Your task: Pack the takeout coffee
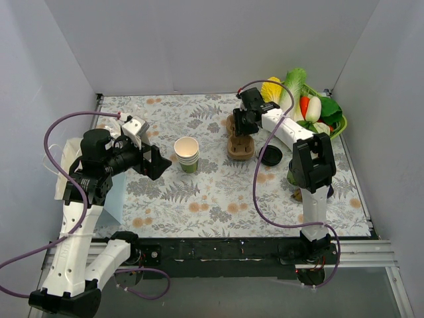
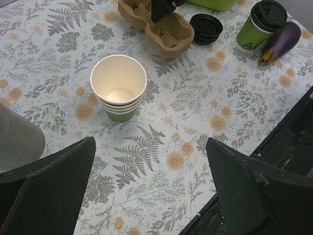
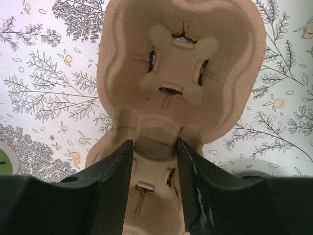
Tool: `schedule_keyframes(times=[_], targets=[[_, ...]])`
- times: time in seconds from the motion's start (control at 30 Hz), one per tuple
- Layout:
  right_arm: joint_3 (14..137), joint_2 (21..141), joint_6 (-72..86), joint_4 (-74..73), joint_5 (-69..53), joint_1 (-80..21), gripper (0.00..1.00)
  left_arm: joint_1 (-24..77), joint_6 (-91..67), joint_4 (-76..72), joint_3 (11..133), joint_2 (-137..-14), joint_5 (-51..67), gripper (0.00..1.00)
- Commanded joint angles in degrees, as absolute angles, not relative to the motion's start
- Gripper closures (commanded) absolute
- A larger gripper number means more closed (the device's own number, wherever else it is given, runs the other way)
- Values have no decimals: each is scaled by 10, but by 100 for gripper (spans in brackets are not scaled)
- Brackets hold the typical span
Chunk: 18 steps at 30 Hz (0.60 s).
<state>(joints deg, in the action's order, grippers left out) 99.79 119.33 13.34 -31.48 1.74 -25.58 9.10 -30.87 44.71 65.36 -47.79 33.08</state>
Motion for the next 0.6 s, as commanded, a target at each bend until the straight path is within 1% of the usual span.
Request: schedule_keyframes(times=[0.0,0.1,0.13,0.17,0.27,0.57], targets=[[1000,1201,133,-300,29,-261,52,88,-302,448,647,-467,339,2],[1000,1201,131,-300,31,-261,55,87,-302,447,647,-467,339,2],[998,1200,129,-300,33,-262,58,87,-302,446,644,-467,340,2],[997,1198,125,-301,33,-262,64,87,-302,446,643,-466,340,2],[990,1177,116,-304,40,-262,72,87,-299,447,644,-466,342,2],[1022,1110,17,-309,59,-262,81,87,-296,430,631,-461,357,2]])
